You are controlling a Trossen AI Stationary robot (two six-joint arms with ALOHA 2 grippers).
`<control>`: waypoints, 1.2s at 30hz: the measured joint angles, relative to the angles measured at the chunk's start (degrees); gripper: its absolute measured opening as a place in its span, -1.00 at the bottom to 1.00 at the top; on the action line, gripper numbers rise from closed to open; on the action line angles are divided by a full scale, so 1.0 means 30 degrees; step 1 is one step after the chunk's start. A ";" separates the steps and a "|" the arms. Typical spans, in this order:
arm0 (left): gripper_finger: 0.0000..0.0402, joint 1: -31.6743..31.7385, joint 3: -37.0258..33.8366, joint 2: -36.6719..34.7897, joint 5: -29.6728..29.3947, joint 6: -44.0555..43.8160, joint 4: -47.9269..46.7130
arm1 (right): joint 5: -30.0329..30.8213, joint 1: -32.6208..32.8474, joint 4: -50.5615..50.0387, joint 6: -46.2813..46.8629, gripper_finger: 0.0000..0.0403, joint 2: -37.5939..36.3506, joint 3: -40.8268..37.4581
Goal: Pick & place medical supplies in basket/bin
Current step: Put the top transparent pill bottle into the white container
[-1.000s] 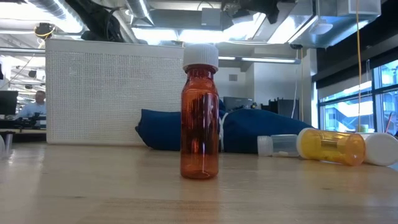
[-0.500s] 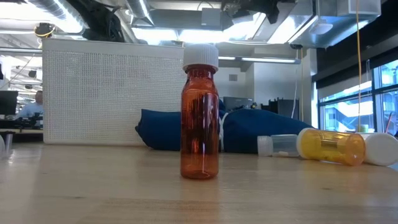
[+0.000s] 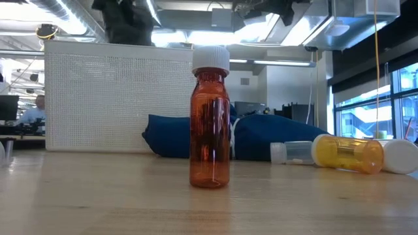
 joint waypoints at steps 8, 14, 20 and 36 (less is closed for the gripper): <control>-0.24 -0.0534 0.1910 -0.1075 0.3703 -0.2147 0.1987 | -0.0162 0.0070 -0.2428 -0.0746 0.11 -0.0029 0.0000; -0.27 -0.2698 0.2305 -0.2257 0.4544 -0.3262 0.5936 | -0.0118 0.0073 -0.3872 -0.0932 0.11 -0.0022 0.0000; -0.53 -0.5868 0.2334 -0.2677 0.4558 -0.5921 1.0187 | -0.0107 0.0068 -0.4146 -0.0967 0.11 -0.0022 0.0000; -0.99 -1.5083 0.1518 -0.0333 -0.1144 -0.6141 1.5704 | 0.1966 0.2109 -0.6756 -0.2411 -0.14 0.0000 0.0000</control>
